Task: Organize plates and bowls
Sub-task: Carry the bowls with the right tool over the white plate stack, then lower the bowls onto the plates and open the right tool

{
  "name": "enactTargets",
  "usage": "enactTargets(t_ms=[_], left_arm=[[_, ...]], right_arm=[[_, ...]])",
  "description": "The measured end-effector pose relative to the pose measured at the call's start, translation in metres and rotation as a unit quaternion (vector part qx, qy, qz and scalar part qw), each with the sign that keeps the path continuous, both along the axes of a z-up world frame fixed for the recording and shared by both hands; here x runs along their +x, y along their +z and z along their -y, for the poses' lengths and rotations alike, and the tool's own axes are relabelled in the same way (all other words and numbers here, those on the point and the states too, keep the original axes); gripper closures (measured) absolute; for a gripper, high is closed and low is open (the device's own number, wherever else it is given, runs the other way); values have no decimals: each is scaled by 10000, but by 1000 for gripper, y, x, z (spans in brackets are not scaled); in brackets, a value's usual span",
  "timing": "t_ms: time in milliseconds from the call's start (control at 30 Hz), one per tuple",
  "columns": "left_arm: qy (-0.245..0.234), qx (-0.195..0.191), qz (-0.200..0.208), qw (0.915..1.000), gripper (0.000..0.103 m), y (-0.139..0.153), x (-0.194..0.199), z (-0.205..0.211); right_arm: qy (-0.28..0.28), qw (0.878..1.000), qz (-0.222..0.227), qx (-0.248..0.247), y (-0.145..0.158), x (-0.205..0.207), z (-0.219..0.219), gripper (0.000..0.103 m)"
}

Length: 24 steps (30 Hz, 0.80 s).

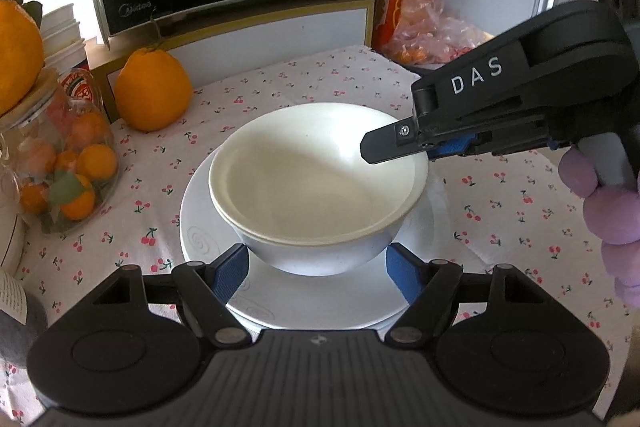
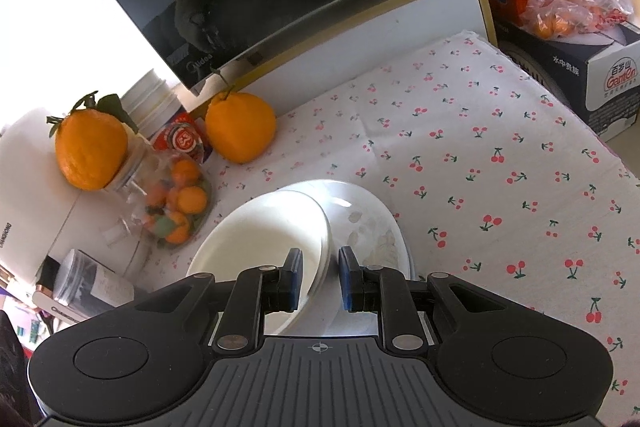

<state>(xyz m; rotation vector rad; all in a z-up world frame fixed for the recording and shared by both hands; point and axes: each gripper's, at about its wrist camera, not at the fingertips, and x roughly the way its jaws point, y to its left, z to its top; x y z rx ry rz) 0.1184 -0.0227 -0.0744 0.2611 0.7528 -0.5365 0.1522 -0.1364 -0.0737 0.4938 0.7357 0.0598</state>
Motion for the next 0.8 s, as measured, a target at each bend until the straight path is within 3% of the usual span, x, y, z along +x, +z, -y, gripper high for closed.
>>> enactTargets(t_ms=[333, 500, 600, 800], left_arm=[[33, 85, -64, 9999, 30, -5, 3, 4], [-3, 50, -84, 10000, 13, -3, 1, 5], [27, 87, -85, 9999, 9, 0, 0, 5], [88, 73, -111, 9999, 5, 9, -11, 0]], right_arm=[[-3, 10000, -69, -37, -2, 0, 0, 84], [52, 9999, -90, -21, -2, 0, 1, 80], [39, 9999, -79, -54, 0, -3, 3, 64], [15, 10000, 62, -2, 12, -14, 11, 44]])
